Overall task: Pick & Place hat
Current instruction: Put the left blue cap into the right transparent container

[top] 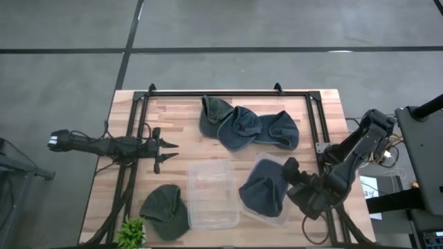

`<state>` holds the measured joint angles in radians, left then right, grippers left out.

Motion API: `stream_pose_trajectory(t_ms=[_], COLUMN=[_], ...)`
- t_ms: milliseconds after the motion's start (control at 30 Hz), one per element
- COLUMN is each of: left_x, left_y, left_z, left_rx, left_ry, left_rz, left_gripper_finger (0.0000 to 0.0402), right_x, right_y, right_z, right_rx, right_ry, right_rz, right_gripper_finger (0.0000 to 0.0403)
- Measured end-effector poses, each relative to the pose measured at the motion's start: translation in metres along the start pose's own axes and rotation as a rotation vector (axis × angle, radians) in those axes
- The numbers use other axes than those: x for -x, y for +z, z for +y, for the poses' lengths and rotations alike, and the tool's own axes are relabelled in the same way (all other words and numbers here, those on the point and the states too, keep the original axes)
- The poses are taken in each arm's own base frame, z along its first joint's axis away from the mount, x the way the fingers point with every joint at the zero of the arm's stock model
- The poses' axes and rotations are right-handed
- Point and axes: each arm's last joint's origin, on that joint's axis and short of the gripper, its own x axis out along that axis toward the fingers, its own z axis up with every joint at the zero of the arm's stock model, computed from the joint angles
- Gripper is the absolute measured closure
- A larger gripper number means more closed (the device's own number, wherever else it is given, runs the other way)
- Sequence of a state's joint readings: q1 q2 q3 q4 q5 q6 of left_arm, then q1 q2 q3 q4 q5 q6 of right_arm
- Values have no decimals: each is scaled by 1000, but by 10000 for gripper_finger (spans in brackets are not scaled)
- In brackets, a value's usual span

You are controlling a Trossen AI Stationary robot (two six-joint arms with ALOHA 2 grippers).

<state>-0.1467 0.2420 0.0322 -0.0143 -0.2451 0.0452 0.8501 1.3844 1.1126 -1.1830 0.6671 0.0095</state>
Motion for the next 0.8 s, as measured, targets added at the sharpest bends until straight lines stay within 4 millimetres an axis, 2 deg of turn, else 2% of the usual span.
stream_pose_trajectory(t_ms=[167, 367, 567, 667, 800], left_x=[0, 0, 0, 0, 0], left_y=[0, 0, 0, 0, 0], left_z=[0, 0, 0, 0, 0], left_rx=[0, 0, 0, 0, 0], left_ry=[0, 0, 0, 0, 0], left_rz=[0, 0, 0, 0, 0], left_gripper_finger=[268, 268, 268, 268, 268], right_x=[-7, -7, 9, 18, 32], right_y=[2, 2, 7, 7, 8], right_z=[11, 10, 5, 0, -8], right_rx=[69, -28, -115, -154, -214], right_ry=[-42, -124, -109, -37, -27], right_rz=[30, 87, 59, 62, 66], right_gripper_finger=[264, 231, 204, 197, 192])
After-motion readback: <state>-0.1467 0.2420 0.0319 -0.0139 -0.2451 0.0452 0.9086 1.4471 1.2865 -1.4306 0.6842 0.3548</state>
